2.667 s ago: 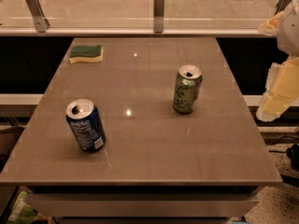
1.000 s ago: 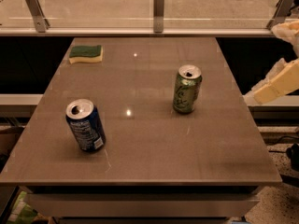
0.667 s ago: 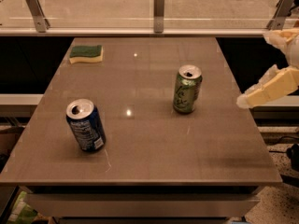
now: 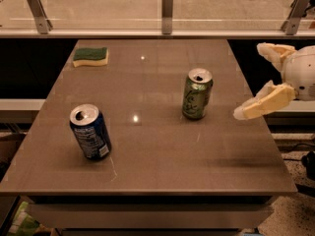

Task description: Move green can near sponge

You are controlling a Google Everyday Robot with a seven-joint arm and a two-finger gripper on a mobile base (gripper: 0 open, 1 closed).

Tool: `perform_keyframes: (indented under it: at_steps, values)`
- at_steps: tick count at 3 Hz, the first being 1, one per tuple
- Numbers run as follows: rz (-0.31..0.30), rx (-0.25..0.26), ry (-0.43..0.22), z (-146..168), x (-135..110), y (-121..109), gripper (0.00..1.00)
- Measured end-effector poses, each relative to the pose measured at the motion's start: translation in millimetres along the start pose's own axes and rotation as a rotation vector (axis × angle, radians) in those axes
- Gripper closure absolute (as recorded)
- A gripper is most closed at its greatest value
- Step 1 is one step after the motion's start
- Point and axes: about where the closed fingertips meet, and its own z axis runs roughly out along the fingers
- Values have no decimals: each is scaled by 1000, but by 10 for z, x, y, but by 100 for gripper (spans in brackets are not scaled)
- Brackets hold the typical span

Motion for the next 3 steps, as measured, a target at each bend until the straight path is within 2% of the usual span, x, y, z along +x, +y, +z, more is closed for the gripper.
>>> perform_keyframes:
  at_steps: [2, 3]
  values:
    - [-1, -78, -148, 329, 84, -3, 0]
    - [0, -127, -191, 492, 69, -8, 0]
